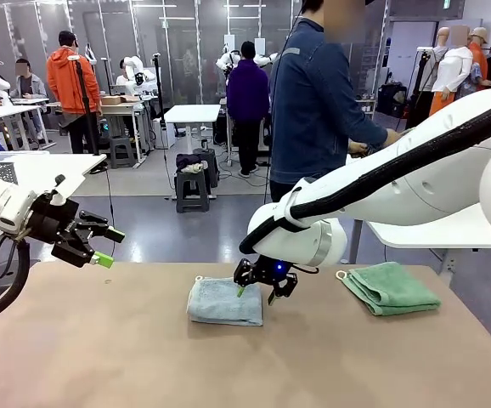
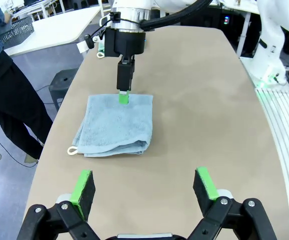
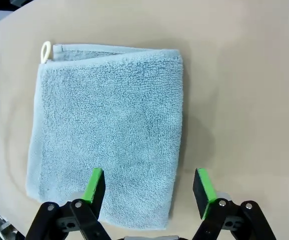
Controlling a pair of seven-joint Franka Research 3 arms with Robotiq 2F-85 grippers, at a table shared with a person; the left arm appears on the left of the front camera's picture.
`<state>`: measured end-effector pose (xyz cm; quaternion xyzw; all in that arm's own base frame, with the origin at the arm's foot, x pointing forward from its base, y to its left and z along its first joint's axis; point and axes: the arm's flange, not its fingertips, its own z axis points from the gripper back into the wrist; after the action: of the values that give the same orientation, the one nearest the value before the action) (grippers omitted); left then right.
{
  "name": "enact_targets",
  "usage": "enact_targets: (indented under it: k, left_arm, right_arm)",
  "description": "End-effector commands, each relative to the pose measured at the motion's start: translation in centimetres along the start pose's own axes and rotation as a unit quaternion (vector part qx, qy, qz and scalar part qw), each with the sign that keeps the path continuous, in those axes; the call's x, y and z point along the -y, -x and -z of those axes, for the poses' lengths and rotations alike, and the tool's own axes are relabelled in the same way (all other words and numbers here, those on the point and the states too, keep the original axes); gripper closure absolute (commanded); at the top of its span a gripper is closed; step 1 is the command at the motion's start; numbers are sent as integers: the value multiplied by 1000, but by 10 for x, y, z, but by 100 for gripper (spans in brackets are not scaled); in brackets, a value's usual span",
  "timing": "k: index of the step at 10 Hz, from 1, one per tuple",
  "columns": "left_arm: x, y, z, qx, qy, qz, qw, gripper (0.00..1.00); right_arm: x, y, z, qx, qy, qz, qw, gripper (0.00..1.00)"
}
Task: Fold the towels and place them in the basket.
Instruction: When a person lays out a Towel with hook on the table, fold it in half twice, then stack the folded Towel with hook on the right side of the table.
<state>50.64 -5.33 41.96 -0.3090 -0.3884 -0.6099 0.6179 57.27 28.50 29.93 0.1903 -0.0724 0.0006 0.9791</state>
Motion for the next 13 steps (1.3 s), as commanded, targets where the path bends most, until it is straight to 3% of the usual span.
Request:
enact_targets:
  k: [1, 9, 10, 11, 12, 13]
  left_arm:
    - [1, -3, -1, -3, -5, -6, 1000, 0]
    - [1, -3, -1, -3, -5, -6, 1000, 0]
    - [1, -3, -1, -3, -5, -6, 1000, 0]
    - [1, -3, -1, -3, -5, -6, 1000, 0]
    - [1, -3, -1, -3, -5, -6, 1000, 0]
    - [1, -3, -1, -3, -5, -6, 1000, 0]
  right_arm:
    - [1, 0, -1, 0, 0, -1, 1000, 11]
    - [-2, 4, 6, 11, -6, 17, 1000, 11]
    - [-3, 4, 11, 14, -12, 21, 1000, 30]
    - [-4, 2, 14, 12, -11, 24, 1000, 30]
    - [-4, 1, 17, 11, -11, 27, 1000, 50]
    - [-5, 1, 20, 11, -11, 27, 1000, 36]
